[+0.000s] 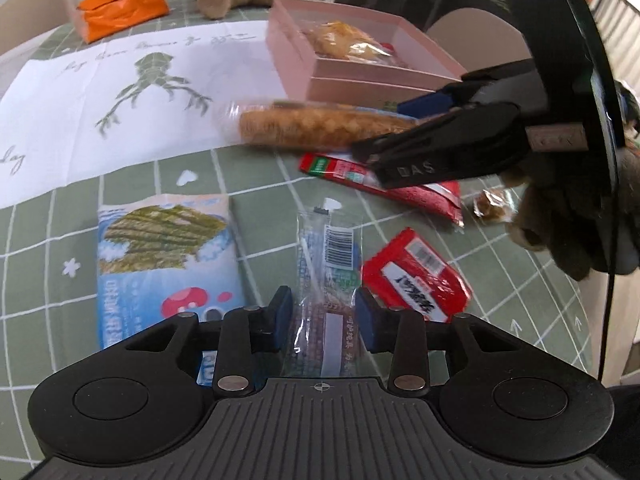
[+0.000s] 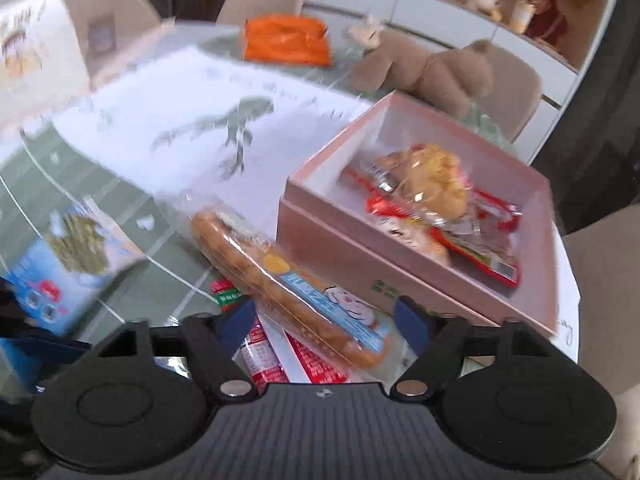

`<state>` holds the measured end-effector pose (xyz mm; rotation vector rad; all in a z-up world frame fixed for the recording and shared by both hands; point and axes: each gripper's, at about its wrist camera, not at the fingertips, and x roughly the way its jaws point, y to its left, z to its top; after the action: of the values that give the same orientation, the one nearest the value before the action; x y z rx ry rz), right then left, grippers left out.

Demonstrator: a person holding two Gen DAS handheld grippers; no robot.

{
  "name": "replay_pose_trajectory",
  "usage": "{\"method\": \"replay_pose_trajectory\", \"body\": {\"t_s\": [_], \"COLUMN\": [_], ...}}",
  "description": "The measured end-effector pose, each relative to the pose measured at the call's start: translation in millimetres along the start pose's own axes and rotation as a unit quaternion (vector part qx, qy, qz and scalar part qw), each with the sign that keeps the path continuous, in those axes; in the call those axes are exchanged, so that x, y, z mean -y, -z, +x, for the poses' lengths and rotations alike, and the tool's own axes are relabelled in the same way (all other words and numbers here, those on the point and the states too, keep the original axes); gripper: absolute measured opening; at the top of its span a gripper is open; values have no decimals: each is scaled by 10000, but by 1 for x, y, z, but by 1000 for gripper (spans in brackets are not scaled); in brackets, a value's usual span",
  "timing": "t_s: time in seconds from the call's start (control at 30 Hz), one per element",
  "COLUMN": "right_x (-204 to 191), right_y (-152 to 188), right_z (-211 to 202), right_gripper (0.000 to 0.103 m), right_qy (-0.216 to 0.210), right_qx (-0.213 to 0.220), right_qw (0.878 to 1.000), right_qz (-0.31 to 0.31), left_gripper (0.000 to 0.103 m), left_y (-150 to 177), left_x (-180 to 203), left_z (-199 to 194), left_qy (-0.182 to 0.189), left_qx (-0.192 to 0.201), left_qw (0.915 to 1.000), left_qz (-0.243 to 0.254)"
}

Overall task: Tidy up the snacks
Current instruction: 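Grasp the long bread-stick pack with right while left holds the candy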

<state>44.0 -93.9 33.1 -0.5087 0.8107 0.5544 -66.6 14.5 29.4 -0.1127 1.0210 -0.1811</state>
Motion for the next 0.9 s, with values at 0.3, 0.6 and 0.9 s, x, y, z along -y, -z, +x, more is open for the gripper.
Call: {"method": "replay_pose_trajectory", "body": {"t_s": [0.3, 0.6, 0.9], "right_x": [-3, -5, 8], "right_y": [14, 50, 50], "right_z": [-46, -68, -80], "right_gripper": [28, 30, 61], "right_qy": [-935, -1388, -630], "right_qx": [-487, -609, -267], "right_qw": [9937, 9821, 9918], "right_qz": [380, 1115, 1080], "left_gripper": [40, 54, 53], "left_y": [-3, 0, -2], "left_x": [-31, -2, -4], "left_z": [-6, 0, 3], "left_qy": [-464, -724, -655], "left_qx": [75, 43, -6], "left_qw": [9965, 9973, 9978], "left_qz": [-696, 85, -93]}}
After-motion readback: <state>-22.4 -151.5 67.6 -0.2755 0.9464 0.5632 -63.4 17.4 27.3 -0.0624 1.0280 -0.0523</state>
